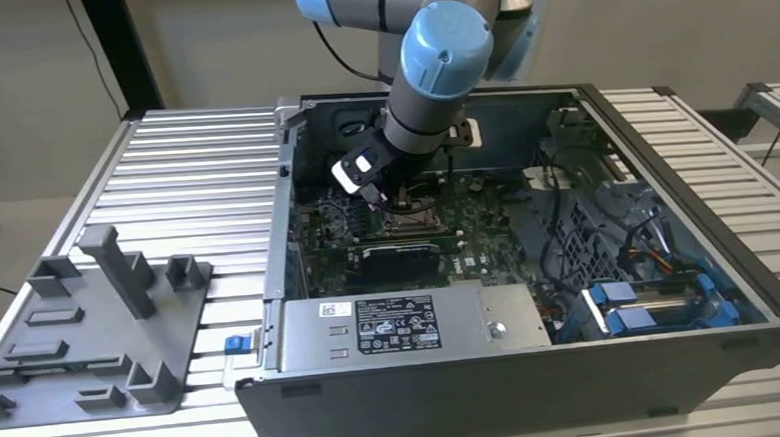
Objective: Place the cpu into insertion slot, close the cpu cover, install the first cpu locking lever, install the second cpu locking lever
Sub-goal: 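Install the second cpu locking lever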
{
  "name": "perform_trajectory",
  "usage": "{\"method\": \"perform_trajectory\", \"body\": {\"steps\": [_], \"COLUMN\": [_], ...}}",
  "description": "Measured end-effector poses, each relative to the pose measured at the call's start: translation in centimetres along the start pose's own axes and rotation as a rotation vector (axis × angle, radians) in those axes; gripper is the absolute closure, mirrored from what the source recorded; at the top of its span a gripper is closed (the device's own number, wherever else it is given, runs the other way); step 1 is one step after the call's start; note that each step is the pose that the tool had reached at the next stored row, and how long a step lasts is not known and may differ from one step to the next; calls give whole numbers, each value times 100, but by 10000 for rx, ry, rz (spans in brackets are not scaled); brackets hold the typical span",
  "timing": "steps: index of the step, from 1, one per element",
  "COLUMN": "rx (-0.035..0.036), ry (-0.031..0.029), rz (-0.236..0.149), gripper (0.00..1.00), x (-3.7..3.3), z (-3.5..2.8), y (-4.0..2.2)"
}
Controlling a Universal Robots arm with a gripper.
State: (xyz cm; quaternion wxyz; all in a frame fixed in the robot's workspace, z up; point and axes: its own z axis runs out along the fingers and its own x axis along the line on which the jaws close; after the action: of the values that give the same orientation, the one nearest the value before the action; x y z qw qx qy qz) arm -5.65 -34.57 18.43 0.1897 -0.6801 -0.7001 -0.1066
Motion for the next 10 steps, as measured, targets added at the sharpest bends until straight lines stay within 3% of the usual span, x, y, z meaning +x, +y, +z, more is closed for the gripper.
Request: {"method": "perform_trajectory", "body": {"steps": [10], "rx": [0], "ry": [-1], "rz": [0], "gripper": [100], "x": [0], "z": [0], "y": [0]}}
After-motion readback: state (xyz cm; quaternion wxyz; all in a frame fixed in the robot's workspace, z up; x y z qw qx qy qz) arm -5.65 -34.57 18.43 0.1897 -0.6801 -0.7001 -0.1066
